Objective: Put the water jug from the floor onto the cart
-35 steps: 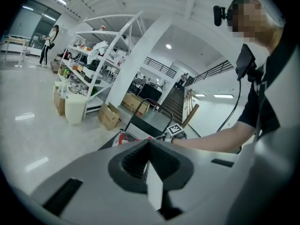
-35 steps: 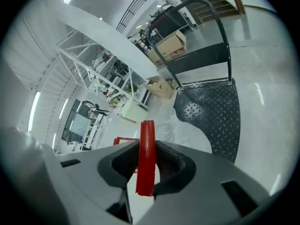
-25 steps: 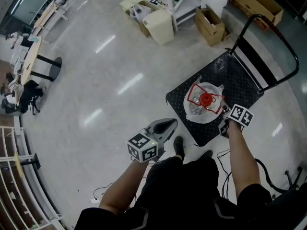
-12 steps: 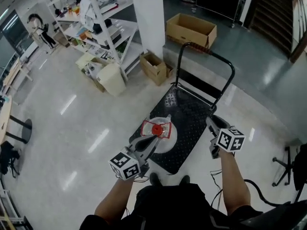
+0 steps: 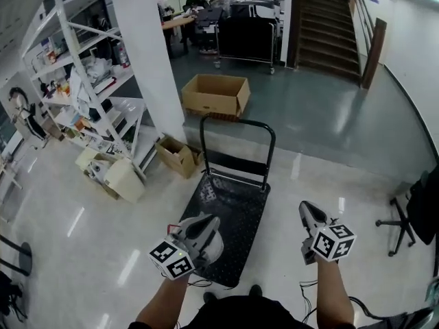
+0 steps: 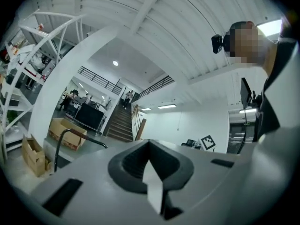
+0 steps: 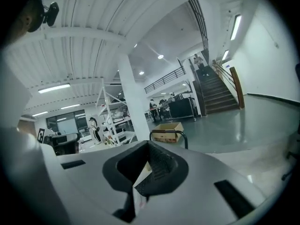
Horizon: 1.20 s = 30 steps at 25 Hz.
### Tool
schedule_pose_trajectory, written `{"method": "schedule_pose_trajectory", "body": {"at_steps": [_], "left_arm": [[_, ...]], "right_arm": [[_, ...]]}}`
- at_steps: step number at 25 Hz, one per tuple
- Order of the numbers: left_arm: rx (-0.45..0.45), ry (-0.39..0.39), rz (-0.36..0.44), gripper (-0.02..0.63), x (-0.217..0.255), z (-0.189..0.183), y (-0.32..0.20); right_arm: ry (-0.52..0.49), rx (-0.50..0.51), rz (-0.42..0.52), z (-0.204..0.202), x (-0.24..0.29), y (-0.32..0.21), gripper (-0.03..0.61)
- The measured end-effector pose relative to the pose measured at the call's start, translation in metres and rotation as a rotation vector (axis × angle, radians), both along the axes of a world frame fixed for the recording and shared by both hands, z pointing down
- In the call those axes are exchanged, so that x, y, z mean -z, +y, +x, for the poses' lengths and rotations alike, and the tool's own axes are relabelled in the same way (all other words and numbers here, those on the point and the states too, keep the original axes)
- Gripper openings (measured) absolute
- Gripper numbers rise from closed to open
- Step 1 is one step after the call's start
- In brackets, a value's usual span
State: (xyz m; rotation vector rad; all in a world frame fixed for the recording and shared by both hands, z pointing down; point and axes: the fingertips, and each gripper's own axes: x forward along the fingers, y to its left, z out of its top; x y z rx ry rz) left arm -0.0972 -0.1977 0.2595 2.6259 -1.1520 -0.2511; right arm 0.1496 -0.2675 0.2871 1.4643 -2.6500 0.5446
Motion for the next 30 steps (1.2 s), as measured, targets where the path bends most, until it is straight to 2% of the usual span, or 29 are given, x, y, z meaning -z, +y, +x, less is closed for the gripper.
{"method": "schedule_pose_trajectory", "body": {"at_steps": [3,5,10,13,17,22,26,30], "left_arm": [[-0.046,0.001,0.001,0.002,0.004,0.039,-0.006],[-0.092,-0.034,-0.011,0.002,0.0,0.06,-0.001],[-0.148,-0.075,0.004,0.002,0.007,0.094,-0.001],[-0.225,-0.086,0.031,0.002,0.01,0.112,0.018],[-0.325,-0.11,0.057,0.002,0.004,0.109,0.052],[-0.42,-0.111,0.073,0.002,-0.01,0.082,0.107],[-0.48,-0.099,0.062,0.002,-0.013,0.063,0.144],[-0.502,-0.091,0.059,0.002,-0.003,0.068,0.186]], "right_arm": [[0.011,-0.033,0.008,0.034,0.002,0.012,0.0],[-0.005,-0.054,-0.002,0.05,0.002,0.029,0.0],[0.034,-0.094,0.067,0.074,0.015,0.047,0.0],[0.032,-0.14,0.085,0.08,0.022,0.068,0.0],[0.035,-0.214,0.083,0.065,0.025,0.114,0.0],[0.046,-0.291,0.048,0.029,0.014,0.191,0.0],[0.057,-0.315,0.028,0.0,0.015,0.235,0.0],[0.046,-0.313,0.05,-0.001,0.03,0.282,0.0]]}}
